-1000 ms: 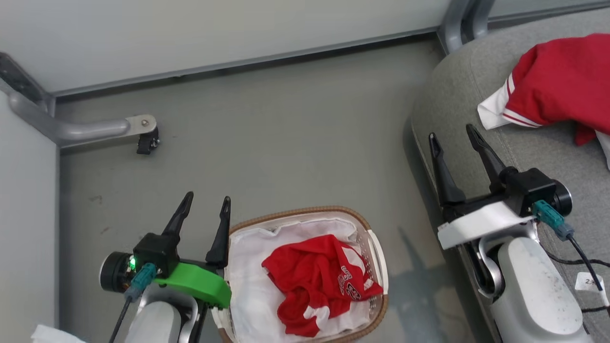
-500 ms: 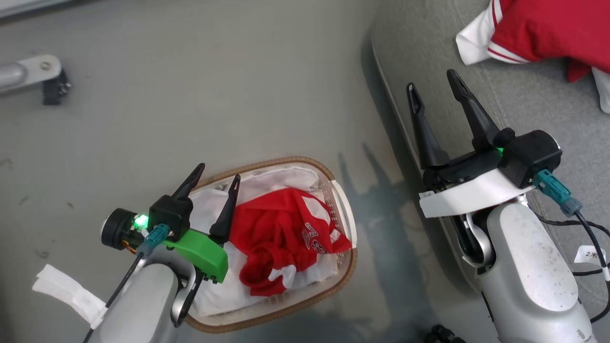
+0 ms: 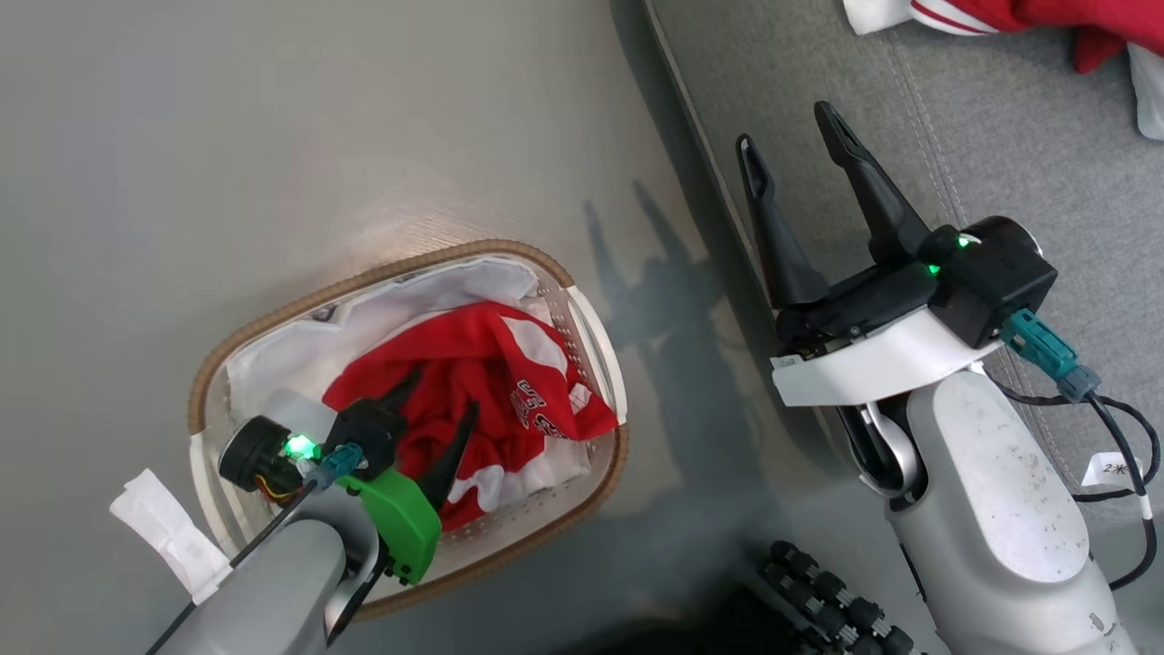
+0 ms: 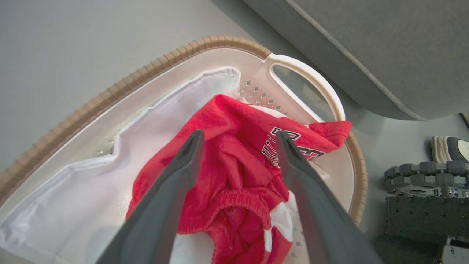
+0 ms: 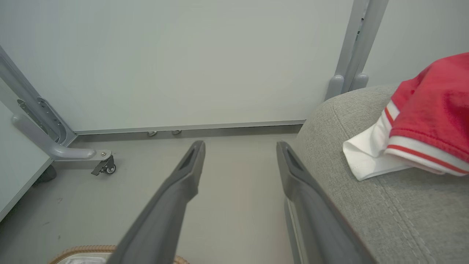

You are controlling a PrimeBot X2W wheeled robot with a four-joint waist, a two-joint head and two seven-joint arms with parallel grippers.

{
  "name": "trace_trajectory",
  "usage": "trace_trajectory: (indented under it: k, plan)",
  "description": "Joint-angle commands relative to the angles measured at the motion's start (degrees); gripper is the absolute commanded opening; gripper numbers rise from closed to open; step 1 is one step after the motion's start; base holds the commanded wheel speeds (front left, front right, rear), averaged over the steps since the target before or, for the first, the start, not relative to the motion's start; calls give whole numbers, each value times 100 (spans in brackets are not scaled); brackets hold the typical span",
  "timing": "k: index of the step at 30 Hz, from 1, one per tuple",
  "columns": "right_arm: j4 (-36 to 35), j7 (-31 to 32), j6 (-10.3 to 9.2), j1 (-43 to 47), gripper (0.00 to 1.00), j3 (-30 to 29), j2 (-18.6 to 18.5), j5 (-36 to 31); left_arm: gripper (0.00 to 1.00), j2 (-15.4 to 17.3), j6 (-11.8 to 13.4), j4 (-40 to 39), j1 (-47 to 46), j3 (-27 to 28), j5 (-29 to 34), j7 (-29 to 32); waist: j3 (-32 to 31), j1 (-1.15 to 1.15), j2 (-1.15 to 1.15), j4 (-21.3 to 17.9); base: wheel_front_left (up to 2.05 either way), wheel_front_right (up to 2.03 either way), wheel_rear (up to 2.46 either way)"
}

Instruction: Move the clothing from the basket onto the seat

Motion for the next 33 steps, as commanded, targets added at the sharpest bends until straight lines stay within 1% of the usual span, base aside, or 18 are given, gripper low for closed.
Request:
trace_trajectory:
  k: [1, 14, 21, 28, 33]
  plan:
    - [-49, -11, -6, -106, 100, 22, -5, -30, 100, 78, -30, 134, -196, -163, -128, -1, 271, 0, 0, -210, 0, 0, 0]
    - [-157, -11, -6, -79, 100, -31, -6, -162, 100, 208, -30, 873, -925, -1641, -1049, -1, 775, 0, 0, -305, 0, 0, 0]
    - [-212, -11, -6, -93, 100, -104, -7, -240, 100, 97, -30, 1462, -1251, -2263, -1356, 17, 956, 0, 0, -260, 0, 0, 0]
    - [-179, -11, -6, -125, 100, -74, -7, -252, 100, -30, -30, 1856, -1400, -2570, -1644, 230, 1004, 0, 0, -209, 0, 0, 0]
    - [-196, -11, -6, -182, 100, -45, -7, -212, 100, -35, -30, 1940, -1355, -2632, -1747, 568, 991, 0, 0, -212, 0, 0, 0]
